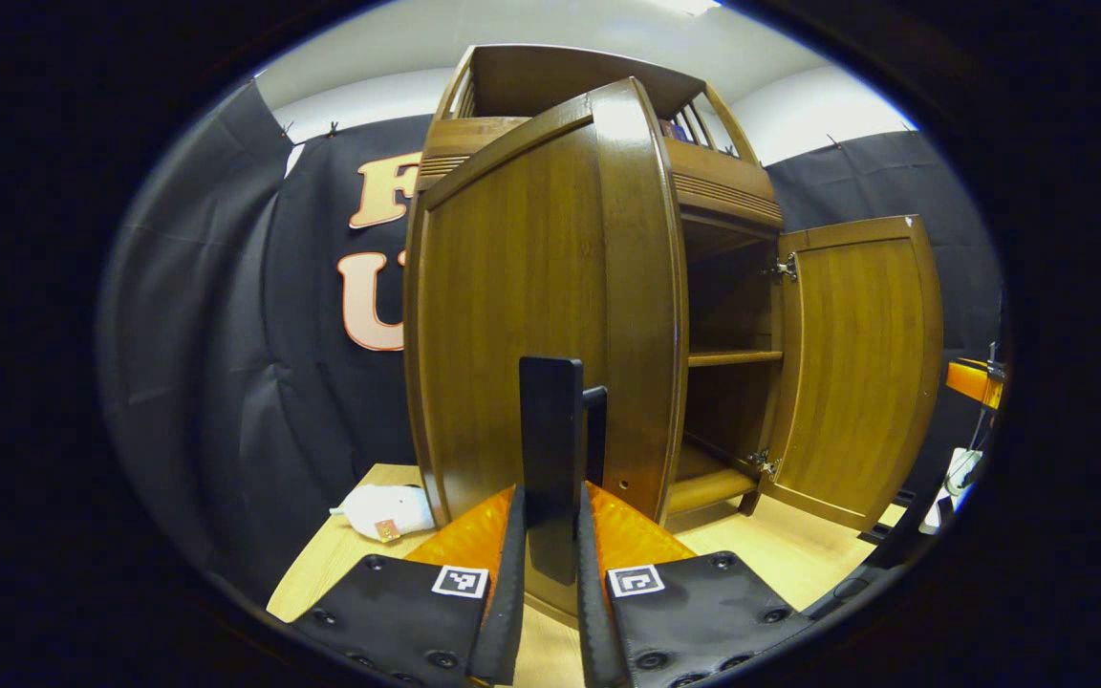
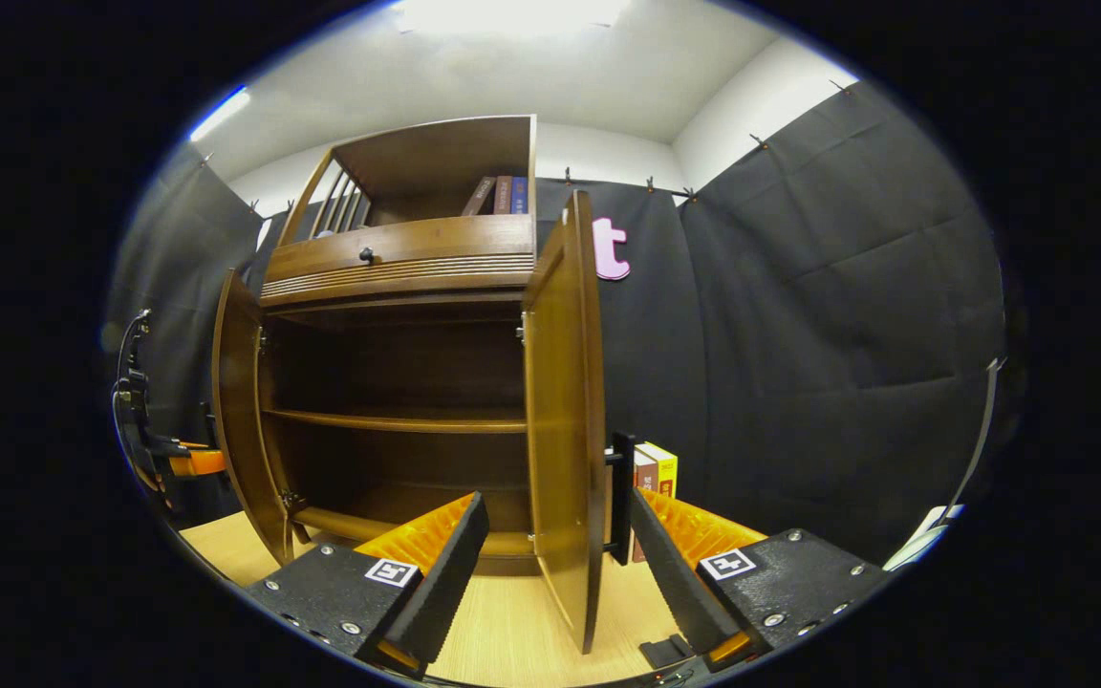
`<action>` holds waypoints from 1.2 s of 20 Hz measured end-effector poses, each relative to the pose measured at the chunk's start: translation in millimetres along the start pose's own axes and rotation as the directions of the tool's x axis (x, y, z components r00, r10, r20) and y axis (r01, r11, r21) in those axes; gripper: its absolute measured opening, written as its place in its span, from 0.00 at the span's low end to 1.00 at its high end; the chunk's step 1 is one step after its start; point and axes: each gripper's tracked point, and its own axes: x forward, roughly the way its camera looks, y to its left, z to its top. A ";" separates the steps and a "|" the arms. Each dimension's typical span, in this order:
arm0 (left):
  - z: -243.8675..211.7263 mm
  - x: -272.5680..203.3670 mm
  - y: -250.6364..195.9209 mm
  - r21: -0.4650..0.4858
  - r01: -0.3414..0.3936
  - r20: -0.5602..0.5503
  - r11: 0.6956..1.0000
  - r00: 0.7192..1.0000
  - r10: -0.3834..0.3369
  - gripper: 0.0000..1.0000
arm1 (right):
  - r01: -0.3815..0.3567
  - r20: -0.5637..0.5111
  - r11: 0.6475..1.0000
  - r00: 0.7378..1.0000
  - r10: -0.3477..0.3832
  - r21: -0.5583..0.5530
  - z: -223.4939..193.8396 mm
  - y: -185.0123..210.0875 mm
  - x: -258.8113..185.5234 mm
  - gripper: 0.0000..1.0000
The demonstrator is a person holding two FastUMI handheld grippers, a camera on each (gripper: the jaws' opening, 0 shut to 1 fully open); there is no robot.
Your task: Open the right door of the double-door shoe cabinet with the right hand, and open the left door with the left hand.
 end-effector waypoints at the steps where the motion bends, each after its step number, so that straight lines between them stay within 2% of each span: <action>1: 5.5 -4.4 2.6 -0.005 -0.004 0.006 1.000 1.000 0.004 0.23 | -0.012 -0.001 1.000 1.000 0.012 0.003 -0.8 4.6 -0.1 0.98; 2: 4.3 -7.7 8.5 -0.008 -0.008 0.005 1.000 1.000 0.008 0.22 | -0.025 -0.002 1.000 1.000 0.025 0.006 -0.5 8.4 -1.4 0.98; 3: 3.5 -8.6 12.7 -0.011 -0.012 0.004 1.000 1.000 0.012 0.22 | -0.037 -0.002 0.999 0.999 0.037 0.010 -0.5 12.6 -0.6 0.92; 5: 6.3 -12.2 18.7 -0.016 -0.030 -0.007 0.999 1.000 0.029 0.24 | -0.061 -0.004 0.998 0.998 0.061 0.017 -1.0 24.9 2.1 0.92; 6: 7.7 -14.7 22.8 -0.019 -0.032 -0.005 0.999 0.999 0.032 0.22 | -0.072 -0.005 0.997 0.997 0.072 0.020 -1.5 29.8 2.9 0.87; 8: 10.4 -18.1 31.9 -0.023 -0.049 0.005 0.999 0.999 0.049 0.19 | -0.087 -0.008 0.996 0.996 0.087 0.018 -4.2 38.0 2.5 0.92; 9: 9.1 -21.5 38.3 -0.019 -0.061 0.008 0.998 0.998 0.061 0.22 | -0.091 -0.008 0.996 0.996 0.091 0.013 -5.2 40.3 3.0 0.92; 13: 7.1 -33.6 59.4 -0.015 -0.097 0.017 0.995 0.995 0.097 0.21 | -0.100 -0.010 0.995 0.995 0.100 0.016 -6.7 48.7 3.5 0.92; 20: 7.5 -40.3 79.9 -0.004 -0.116 0.032 0.993 0.993 0.117 0.21 | -0.118 -0.023 0.993 0.993 0.119 0.018 -14.9 67.4 7.1 0.92; 24: 8.4 -41.1 91.1 -0.002 -0.148 0.043 0.989 0.988 0.148 0.16 | -0.125 -0.029 0.992 0.992 0.125 0.009 -16.5 78.7 11.4 0.92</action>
